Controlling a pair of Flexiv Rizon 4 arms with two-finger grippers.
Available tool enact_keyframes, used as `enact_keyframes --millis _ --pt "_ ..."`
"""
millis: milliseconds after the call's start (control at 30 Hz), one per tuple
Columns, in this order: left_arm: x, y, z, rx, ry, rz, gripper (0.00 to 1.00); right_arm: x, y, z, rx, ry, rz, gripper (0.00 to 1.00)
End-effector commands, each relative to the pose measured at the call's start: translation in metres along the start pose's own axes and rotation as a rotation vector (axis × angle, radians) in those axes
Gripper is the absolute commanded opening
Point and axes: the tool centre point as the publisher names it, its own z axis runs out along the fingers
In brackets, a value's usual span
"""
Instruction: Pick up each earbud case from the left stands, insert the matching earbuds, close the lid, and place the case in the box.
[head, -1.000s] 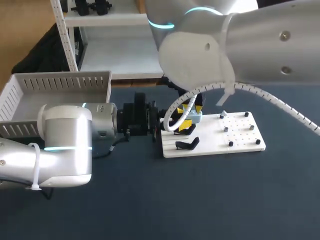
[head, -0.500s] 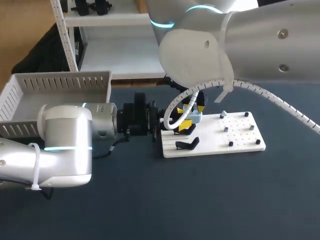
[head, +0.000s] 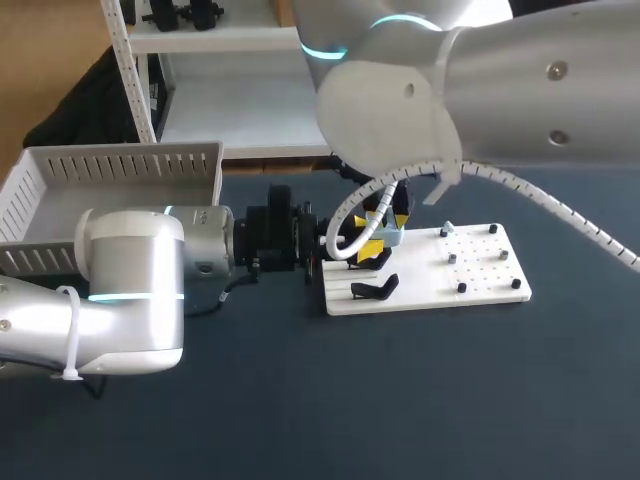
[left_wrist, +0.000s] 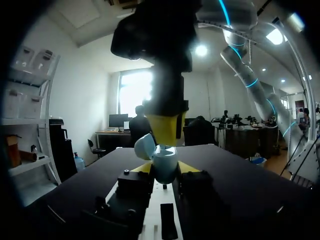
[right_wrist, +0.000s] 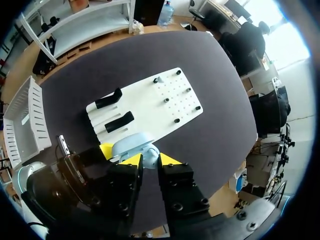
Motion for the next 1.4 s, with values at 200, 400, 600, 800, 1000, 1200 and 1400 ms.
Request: enact_keyframes --millis 200,400,600,800,1000,1200,1400 --pt "0.001 0.0 0.001 -0.002 -0.003 0.001 0.0 0.003 -0.009 -0.017 -0.047 -0.006 0.024 0.49" --pt "0.001 0.0 0.001 -0.002 -0.003 0.001 0.0 0.003 -0.043 -0.043 -0.181 -0.041 0.066 0.46" --pt "0.001 0.0 0.001 -0.002 -0.003 0.001 0.0 -0.021 -0.073 -0.049 -0.313 -0.096 0.053 0.43" --pt "0.001 0.0 0.001 -0.002 -0.003 0.001 0.0 -0.051 -0.089 -0.039 -0.402 -0.13 0.012 0.46" --pt "0.001 0.0 0.001 -0.002 -0.003 0.001 0.0 -0.082 -0.089 -0.022 -0.443 -0.141 -0.058 0.71" --pt "0.001 0.0 0.001 -0.002 -0.003 0.001 0.0 -0.096 -0.078 0.002 -0.448 -0.108 -0.096 0.61" --pt "0.001 0.0 0.001 -0.002 -0.003 0.001 0.0 -0.106 -0.067 0.034 -0.446 -0.08 -0.077 0.45"
